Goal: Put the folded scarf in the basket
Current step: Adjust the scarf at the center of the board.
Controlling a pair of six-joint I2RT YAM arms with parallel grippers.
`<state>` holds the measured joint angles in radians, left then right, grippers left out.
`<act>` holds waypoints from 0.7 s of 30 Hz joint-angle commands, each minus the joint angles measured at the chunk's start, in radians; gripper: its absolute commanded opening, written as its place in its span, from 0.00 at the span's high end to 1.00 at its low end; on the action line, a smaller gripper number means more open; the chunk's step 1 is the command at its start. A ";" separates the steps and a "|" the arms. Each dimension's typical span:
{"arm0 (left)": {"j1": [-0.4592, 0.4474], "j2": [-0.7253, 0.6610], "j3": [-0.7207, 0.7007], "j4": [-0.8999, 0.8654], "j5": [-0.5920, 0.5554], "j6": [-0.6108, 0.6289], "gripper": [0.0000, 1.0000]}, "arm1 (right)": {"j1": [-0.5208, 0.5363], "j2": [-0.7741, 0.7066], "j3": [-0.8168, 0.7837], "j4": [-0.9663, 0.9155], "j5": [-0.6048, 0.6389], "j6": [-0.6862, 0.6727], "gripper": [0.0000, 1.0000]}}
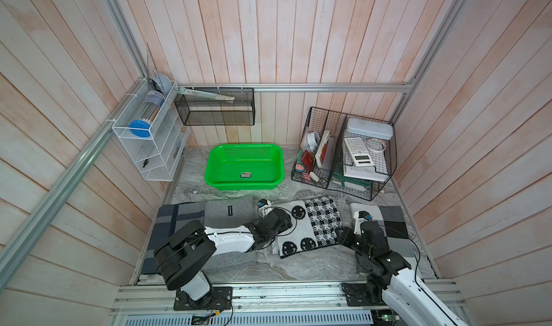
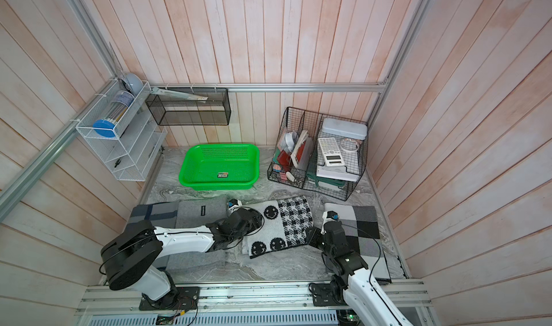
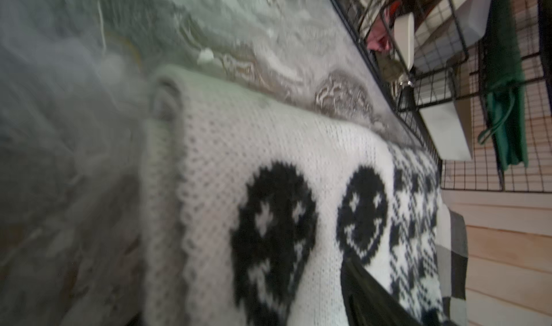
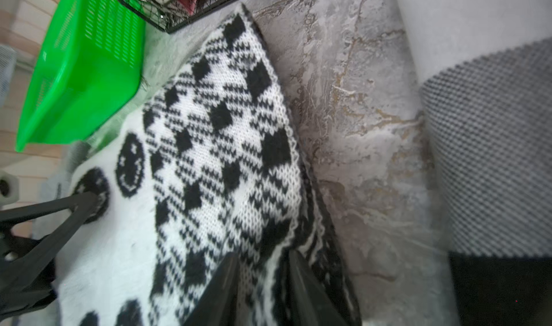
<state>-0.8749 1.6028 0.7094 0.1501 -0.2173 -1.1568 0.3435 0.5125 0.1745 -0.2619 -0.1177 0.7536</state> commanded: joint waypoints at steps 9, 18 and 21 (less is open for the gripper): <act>0.070 -0.172 -0.034 -0.188 -0.015 0.167 0.13 | -0.037 -0.096 0.088 -0.035 0.133 -0.047 0.13; 0.031 -0.272 -0.172 -0.171 0.061 0.104 0.10 | -0.327 0.275 0.105 0.282 -0.199 -0.144 0.14; 0.008 -0.246 -0.167 -0.160 0.054 0.089 0.10 | -0.364 0.378 0.117 0.342 -0.248 -0.145 0.17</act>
<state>-0.8509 1.3426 0.5426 -0.0185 -0.1757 -1.0496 0.0044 0.8383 0.2756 -0.0372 -0.2539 0.6353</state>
